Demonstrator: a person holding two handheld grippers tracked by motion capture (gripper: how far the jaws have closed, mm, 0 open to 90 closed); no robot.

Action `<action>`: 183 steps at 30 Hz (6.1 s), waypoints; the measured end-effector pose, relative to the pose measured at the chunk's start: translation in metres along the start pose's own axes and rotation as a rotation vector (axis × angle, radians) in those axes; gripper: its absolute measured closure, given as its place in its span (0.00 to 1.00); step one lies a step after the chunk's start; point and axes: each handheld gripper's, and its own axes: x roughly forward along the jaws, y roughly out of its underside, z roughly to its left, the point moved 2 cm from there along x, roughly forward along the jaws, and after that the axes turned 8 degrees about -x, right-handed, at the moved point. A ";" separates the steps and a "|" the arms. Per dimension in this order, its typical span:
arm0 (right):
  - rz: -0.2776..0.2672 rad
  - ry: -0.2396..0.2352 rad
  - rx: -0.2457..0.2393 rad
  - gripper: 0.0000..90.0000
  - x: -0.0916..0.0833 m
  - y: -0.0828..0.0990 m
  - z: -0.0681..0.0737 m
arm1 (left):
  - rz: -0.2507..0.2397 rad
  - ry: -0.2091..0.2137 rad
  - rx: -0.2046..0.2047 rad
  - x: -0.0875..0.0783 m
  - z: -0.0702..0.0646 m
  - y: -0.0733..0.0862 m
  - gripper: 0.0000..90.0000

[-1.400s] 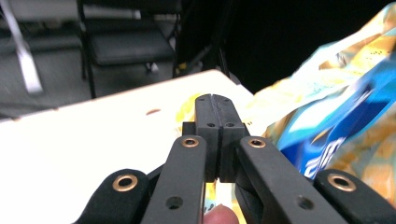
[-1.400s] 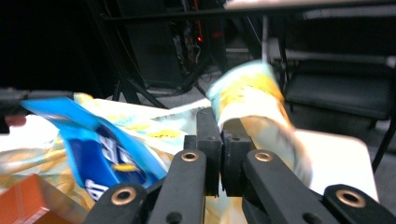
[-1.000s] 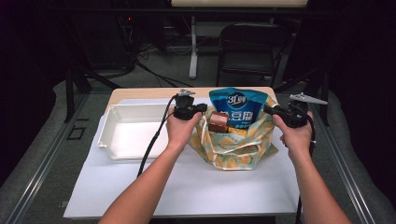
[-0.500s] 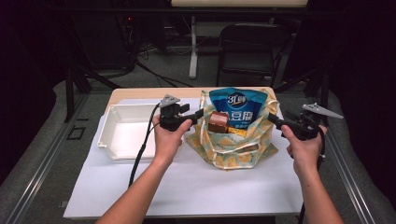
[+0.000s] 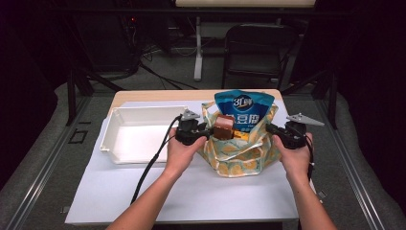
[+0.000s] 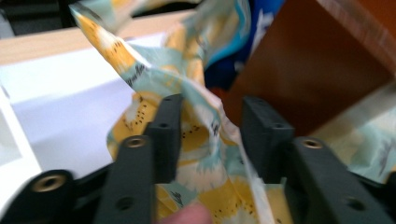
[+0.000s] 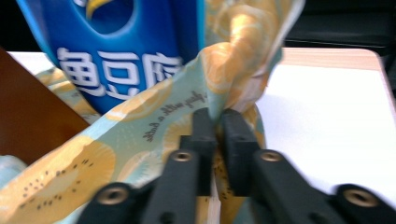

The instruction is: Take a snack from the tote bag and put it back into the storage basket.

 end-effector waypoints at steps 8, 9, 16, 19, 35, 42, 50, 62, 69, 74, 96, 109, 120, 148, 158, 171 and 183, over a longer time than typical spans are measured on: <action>0.075 0.046 0.012 1.00 0.007 0.032 -0.011 | 0.061 -0.079 0.024 0.015 -0.008 0.025 0.97; 0.079 0.047 0.019 1.00 0.007 0.036 -0.012 | 0.058 -0.086 0.026 0.017 -0.008 0.029 0.97; 0.067 0.069 0.038 1.00 0.001 0.044 -0.019 | 0.068 -0.085 -0.013 0.025 -0.005 0.045 0.97; 0.081 0.087 0.035 1.00 -0.002 0.051 -0.022 | 0.049 -0.078 0.005 0.022 -0.009 0.047 0.97; 0.239 0.094 0.052 0.99 0.023 0.092 -0.026 | 0.155 -0.171 0.068 0.051 -0.004 0.078 0.96; 0.022 0.110 0.106 0.65 -0.025 0.074 -0.027 | -0.004 -0.081 0.034 0.011 -0.006 0.060 0.74; -0.097 0.044 0.073 0.42 -0.046 0.049 -0.008 | -0.056 -0.032 0.021 -0.003 -0.013 0.047 0.60; 0.018 0.088 -0.038 1.00 -0.017 0.059 0.016 | 0.101 -0.036 -0.008 0.031 -0.010 0.066 0.90; 0.139 0.067 -0.018 1.00 -0.018 0.075 0.011 | 0.110 -0.033 0.024 0.028 -0.011 0.069 1.00; 0.269 0.042 0.028 1.00 -0.001 0.095 0.006 | 0.156 -0.052 0.008 0.036 -0.010 0.079 1.00; -0.025 0.066 0.005 0.58 -0.055 0.050 0.011 | -0.076 0.022 0.016 -0.025 -0.009 0.043 0.62; 0.033 0.096 0.097 1.00 -0.013 0.056 0.013 | 0.087 -0.082 -0.006 0.026 -0.013 0.057 0.76; 0.191 0.113 0.116 1.00 0.000 0.085 -0.003 | 0.176 -0.115 0.053 0.043 -0.009 0.080 1.00; 0.019 0.078 -0.022 0.93 0.020 0.035 -0.020 | 0.147 -0.120 0.068 0.044 -0.007 0.087 0.99; 0.222 0.070 0.104 1.00 0.050 0.077 -0.045 | 0.147 -0.112 0.058 0.044 -0.006 0.087 1.00; 0.033 0.112 0.108 0.65 0.018 0.055 -0.042 | 0.132 -0.123 0.049 0.042 -0.005 0.086 0.98; -0.111 -0.017 -0.014 0.46 -0.010 -0.007 -0.010 | -0.012 -0.059 0.046 0.002 -0.011 0.069 0.84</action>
